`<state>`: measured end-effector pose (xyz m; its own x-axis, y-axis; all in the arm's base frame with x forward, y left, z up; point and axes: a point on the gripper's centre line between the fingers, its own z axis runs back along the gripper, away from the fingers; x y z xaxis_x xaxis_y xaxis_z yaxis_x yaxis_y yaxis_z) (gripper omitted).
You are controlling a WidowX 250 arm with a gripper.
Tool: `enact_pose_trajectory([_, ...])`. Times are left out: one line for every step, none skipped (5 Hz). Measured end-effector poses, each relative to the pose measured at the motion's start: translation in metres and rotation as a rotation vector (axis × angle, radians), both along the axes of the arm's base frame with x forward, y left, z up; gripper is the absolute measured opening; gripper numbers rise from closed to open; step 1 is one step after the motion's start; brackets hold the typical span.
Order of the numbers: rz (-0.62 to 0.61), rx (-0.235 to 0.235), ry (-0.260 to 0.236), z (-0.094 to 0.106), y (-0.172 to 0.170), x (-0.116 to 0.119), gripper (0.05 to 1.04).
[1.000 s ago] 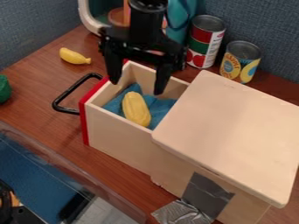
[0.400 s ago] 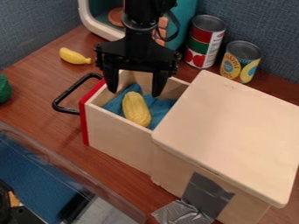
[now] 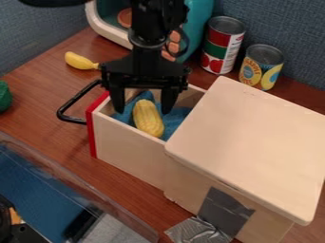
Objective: Remove the yellow object from the drawer
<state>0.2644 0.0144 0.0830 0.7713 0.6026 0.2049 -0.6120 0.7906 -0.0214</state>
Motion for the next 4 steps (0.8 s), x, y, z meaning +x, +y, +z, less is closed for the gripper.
enact_pose_trajectory([0.02,0.003,0.007,-0.007,-0.002,-0.001,1.0])
enact_pose_trajectory([0.028,-0.004,0.018,-0.017,-0.002,-0.002,0.965])
enact_pose_trajectory([0.028,-0.01,0.013,-0.019,0.001,0.0,0.691])
enact_pose_trajectory([-0.005,-0.021,0.029,-0.019,0.003,-0.001,0.623])
